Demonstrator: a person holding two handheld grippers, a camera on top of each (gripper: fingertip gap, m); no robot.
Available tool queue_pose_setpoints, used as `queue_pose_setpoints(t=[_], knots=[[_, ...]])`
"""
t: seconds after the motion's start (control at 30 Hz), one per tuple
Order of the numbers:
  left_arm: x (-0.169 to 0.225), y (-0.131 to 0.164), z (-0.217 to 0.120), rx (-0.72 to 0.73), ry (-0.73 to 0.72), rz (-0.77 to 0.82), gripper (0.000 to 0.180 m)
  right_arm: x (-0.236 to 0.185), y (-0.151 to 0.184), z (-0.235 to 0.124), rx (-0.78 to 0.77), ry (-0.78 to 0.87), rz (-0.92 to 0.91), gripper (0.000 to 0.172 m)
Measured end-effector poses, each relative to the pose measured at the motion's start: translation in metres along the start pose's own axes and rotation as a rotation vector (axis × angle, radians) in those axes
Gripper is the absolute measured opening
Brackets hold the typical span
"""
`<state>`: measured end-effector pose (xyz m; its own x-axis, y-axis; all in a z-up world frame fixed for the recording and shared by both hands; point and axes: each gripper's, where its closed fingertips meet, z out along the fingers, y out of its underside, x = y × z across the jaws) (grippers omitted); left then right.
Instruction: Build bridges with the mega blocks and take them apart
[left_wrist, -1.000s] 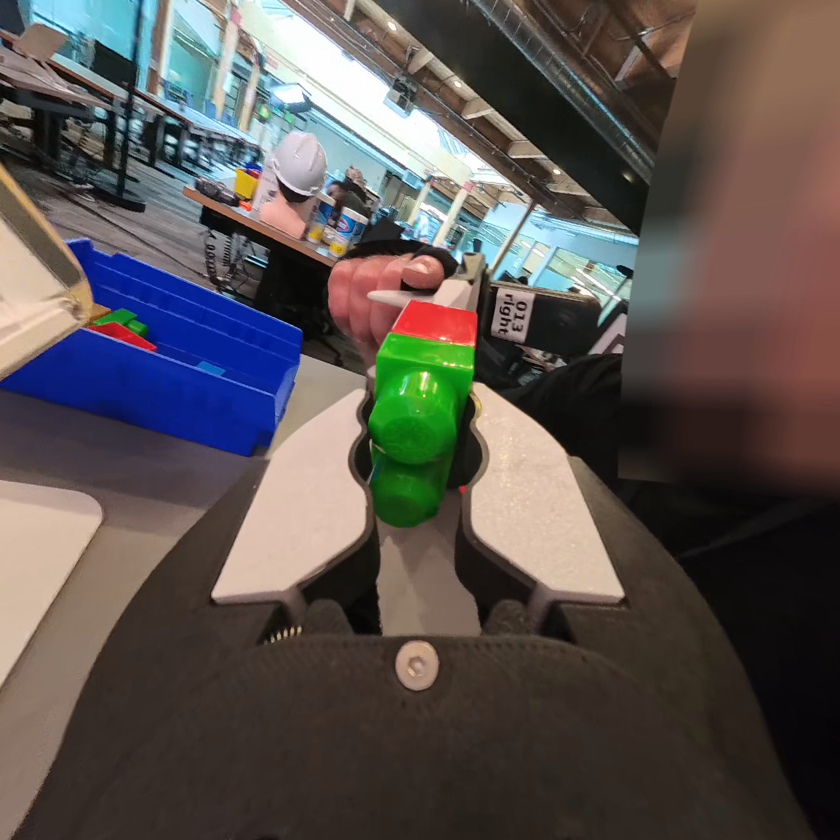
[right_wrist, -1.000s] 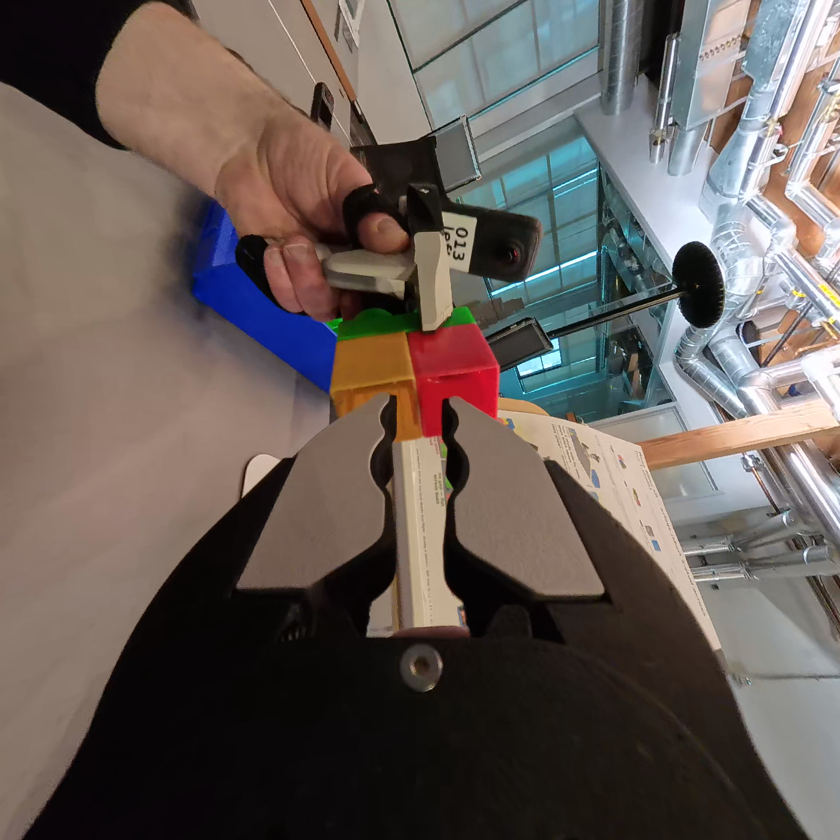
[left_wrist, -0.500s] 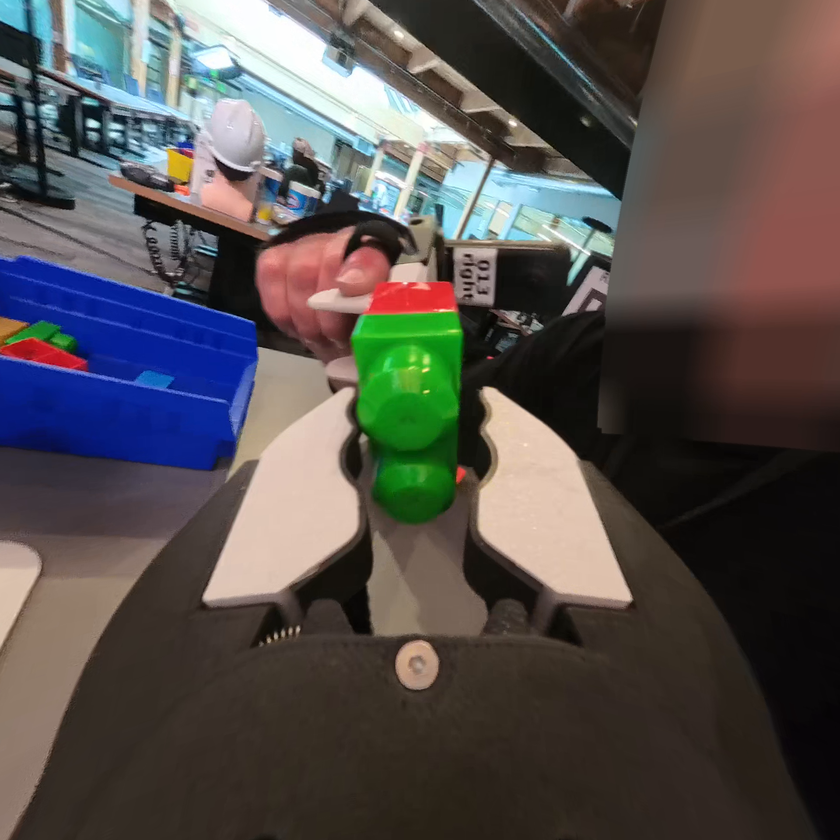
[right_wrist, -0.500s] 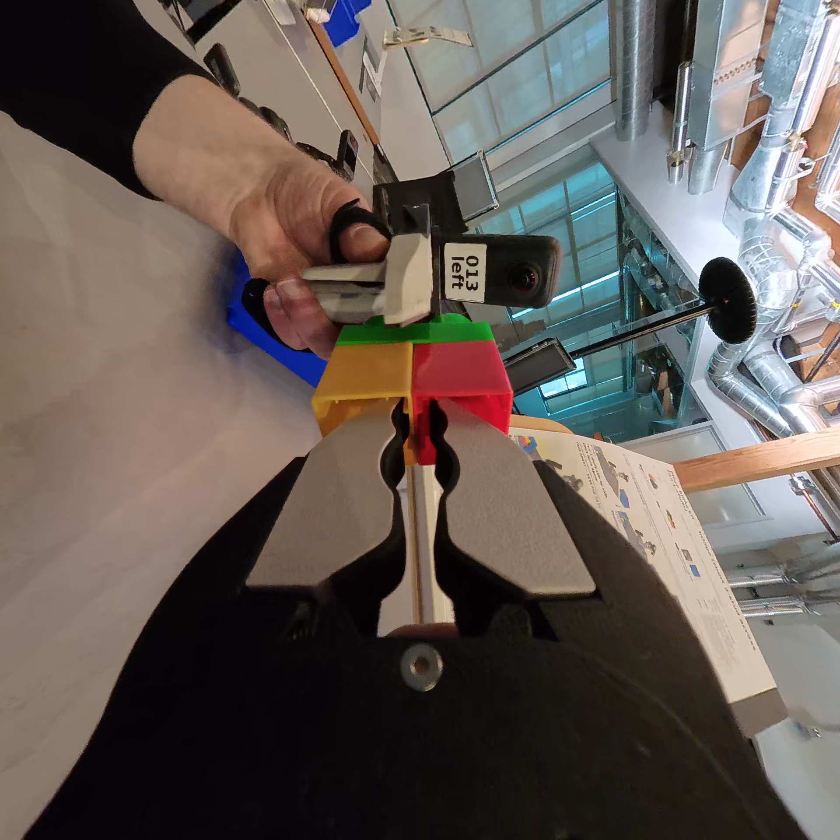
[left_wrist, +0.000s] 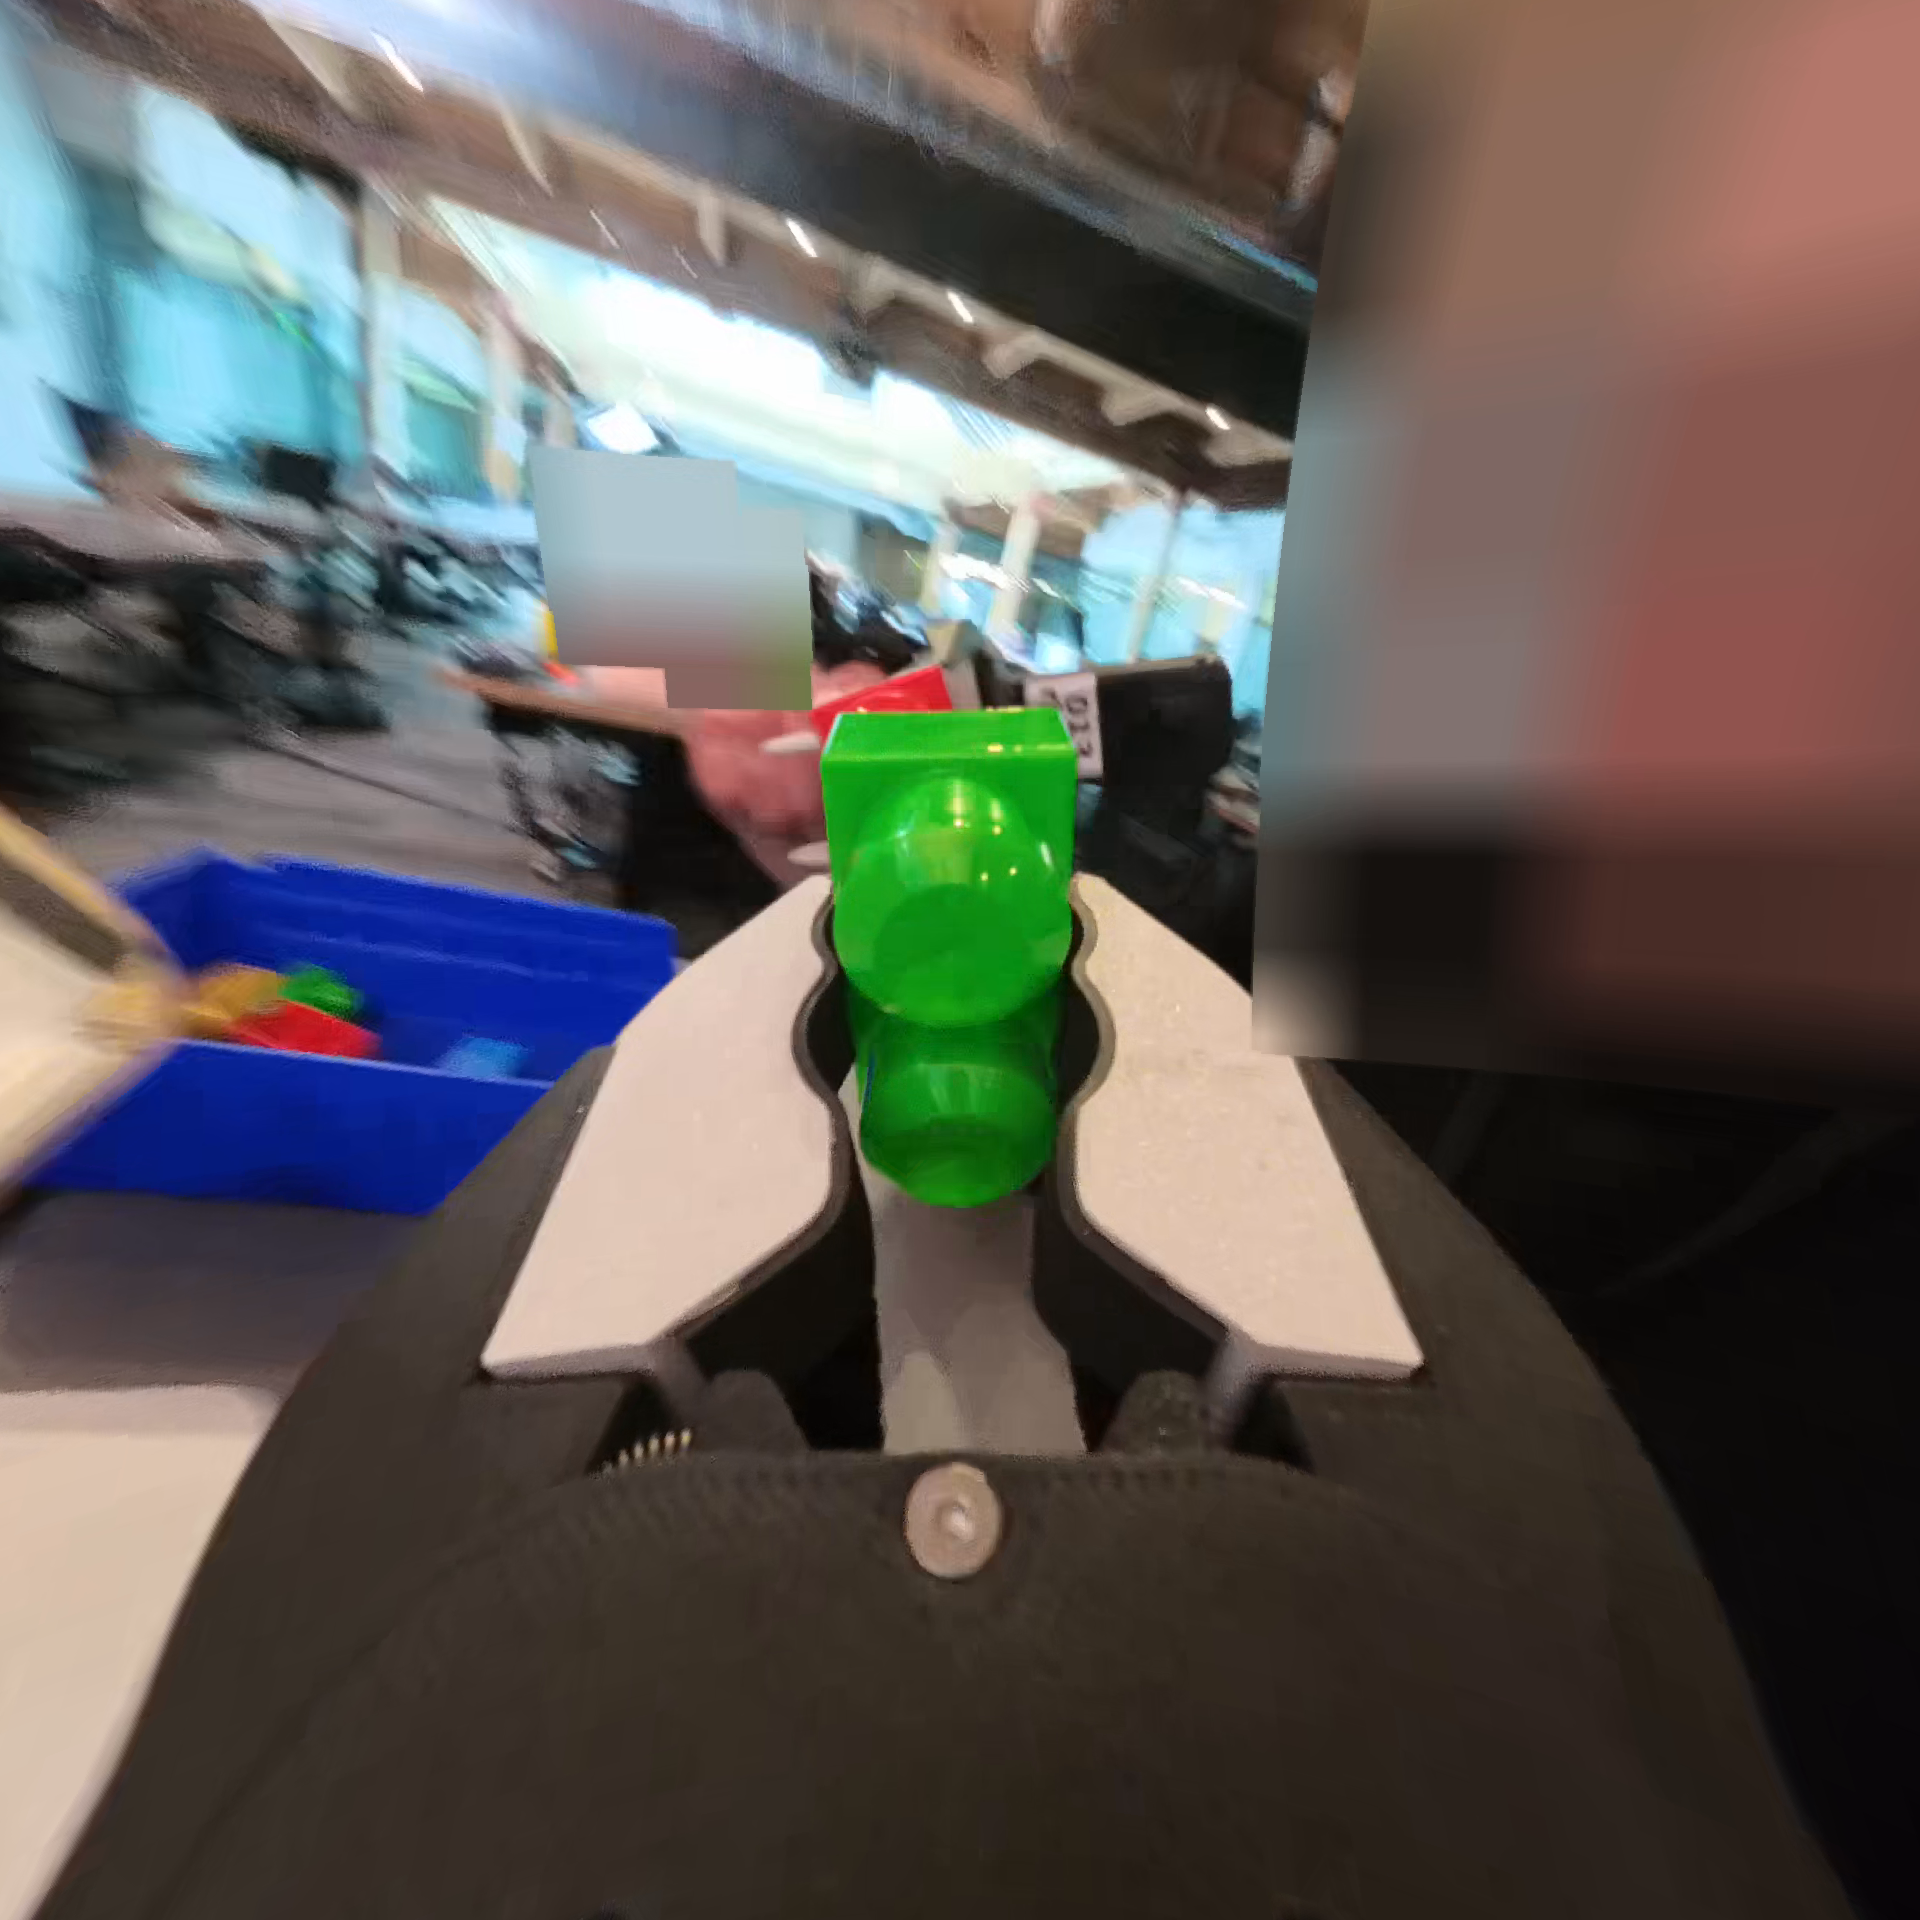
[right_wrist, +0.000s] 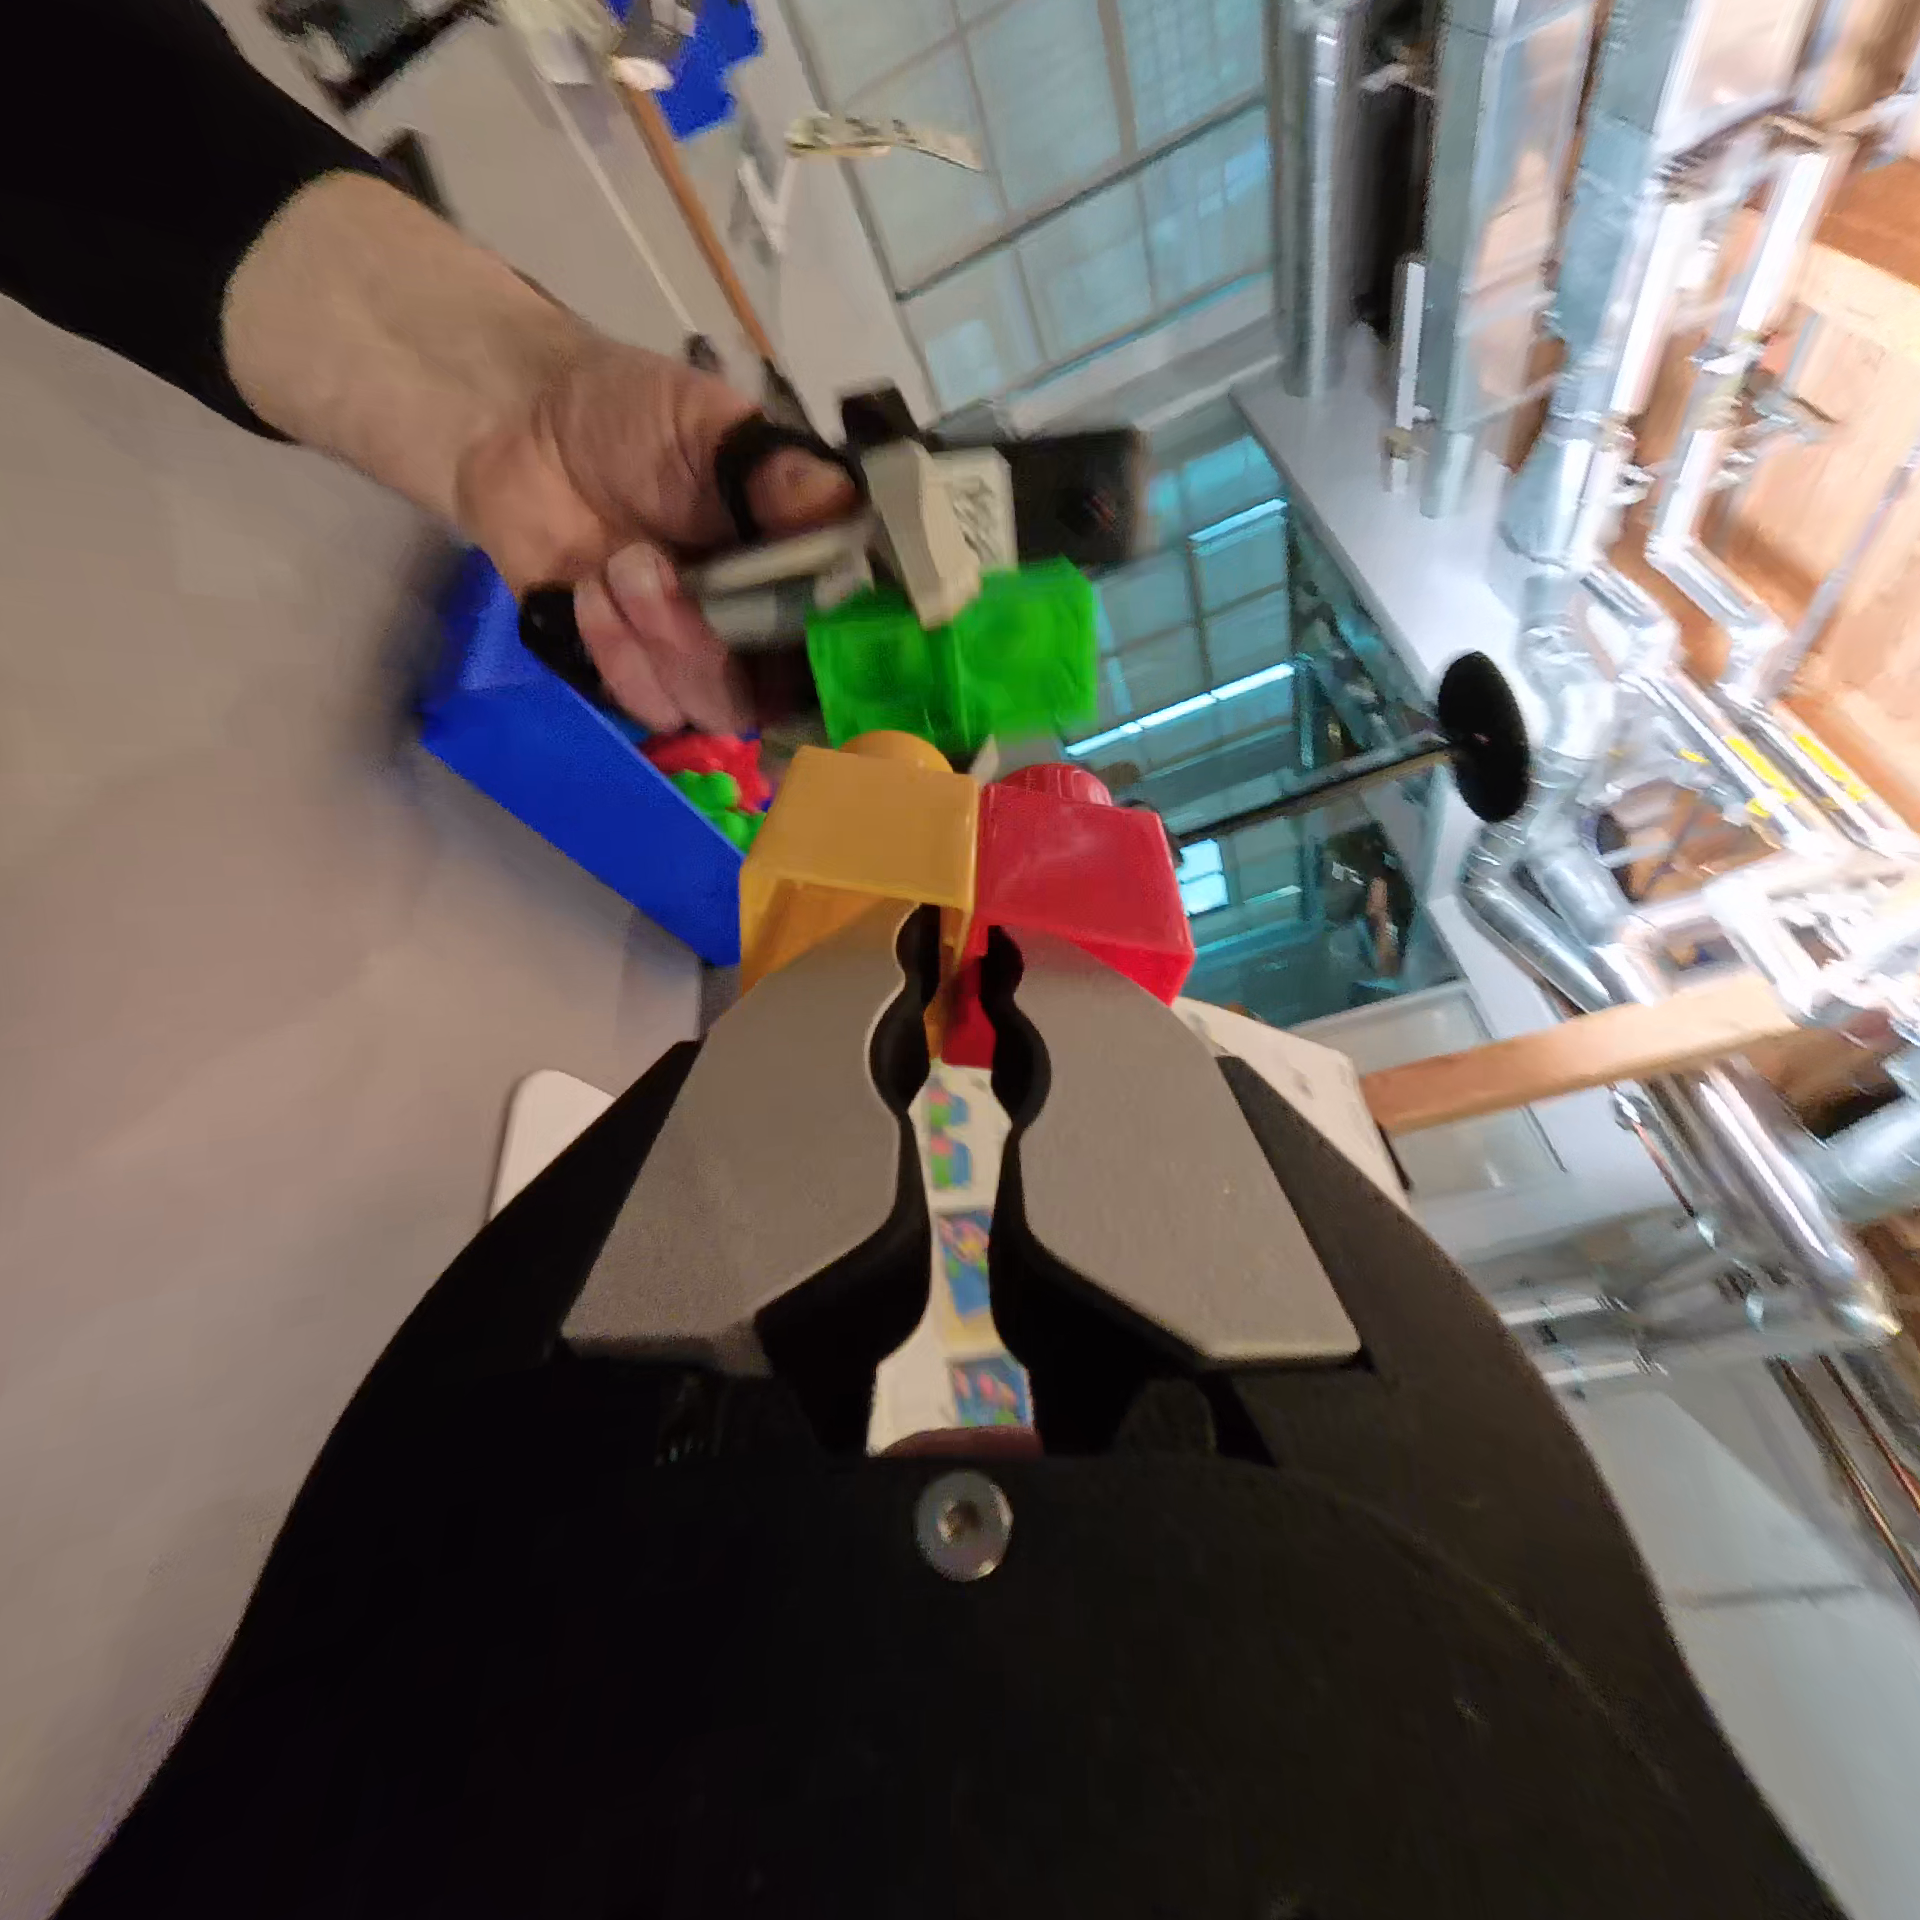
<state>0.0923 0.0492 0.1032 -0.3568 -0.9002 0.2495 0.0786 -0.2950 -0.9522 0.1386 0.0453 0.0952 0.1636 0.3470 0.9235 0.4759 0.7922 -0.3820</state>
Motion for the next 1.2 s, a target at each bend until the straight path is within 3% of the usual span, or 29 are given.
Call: queue_pose_setpoints(t=[0.07, 0.2, 0.3, 0.43, 0.6, 0.63, 0.7, 0.73, 0.8, 0.9, 1.07, 1.2], knots=[[-0.008, -0.019, -0.034, -0.01, -0.148, 0.111, 0.037, 0.03, 0.01, -0.031, -0.022, 0.076, 0.021, 0.008], [-0.003, -0.026, -0.037, -0.03, -0.197, 0.174, 0.037, 0.047, 0.04, -0.054, -0.16, 0.112, 0.022, 0.007], [-0.013, -0.018, -0.038, -0.065, -0.224, 0.144, 0.037, 0.046, 0.104, -0.068, -0.404, 0.088, 0.039, 0.008], [-0.02, -0.014, -0.041, -0.072, -0.213, 0.099, 0.037, 0.034, 0.191, -0.099, -0.642, 0.013, 0.227, 0.008], [-0.024, -0.008, -0.039, -0.093, -0.207, 0.07, 0.037, -0.017, 0.287, -0.139, -0.936, -0.162, 0.465, 0.009], [-0.024, -0.006, -0.038, -0.1, -0.201, 0.063, 0.037, -0.031, 0.303, -0.149, -1.015, -0.198, 0.537, 0.017], [-0.026, -0.001, -0.035, -0.115, -0.195, 0.049, 0.037, -0.048, 0.327, -0.168, -1.17, -0.228, 0.603, 0.08], [-0.027, 0.001, -0.033, -0.12, -0.192, 0.043, 0.037, -0.051, 0.332, -0.175, -1.216, -0.235, 0.611, 0.084], [-0.03, 0.006, -0.03, -0.127, -0.184, 0.015, 0.037, -0.042, 0.326, -0.175, -1.196, -0.206, 0.594, 0.074], [-0.036, 0.018, -0.022, -0.151, -0.168, -0.025, 0.037, -0.013, 0.291, -0.157, -1.086, -0.132, 0.489, 0.06], [-0.045, 0.04, -0.002, -0.173, -0.109, -0.122, 0.037, 0.022, 0.152, -0.07, -0.528, -0.071, 0.331, 0.042], [-0.049, 0.055, 0.014, -0.16, -0.051, -0.204, 0.037, 0.013, 0.08, -0.021, -0.314, -0.059, 0.224, 0.041]])
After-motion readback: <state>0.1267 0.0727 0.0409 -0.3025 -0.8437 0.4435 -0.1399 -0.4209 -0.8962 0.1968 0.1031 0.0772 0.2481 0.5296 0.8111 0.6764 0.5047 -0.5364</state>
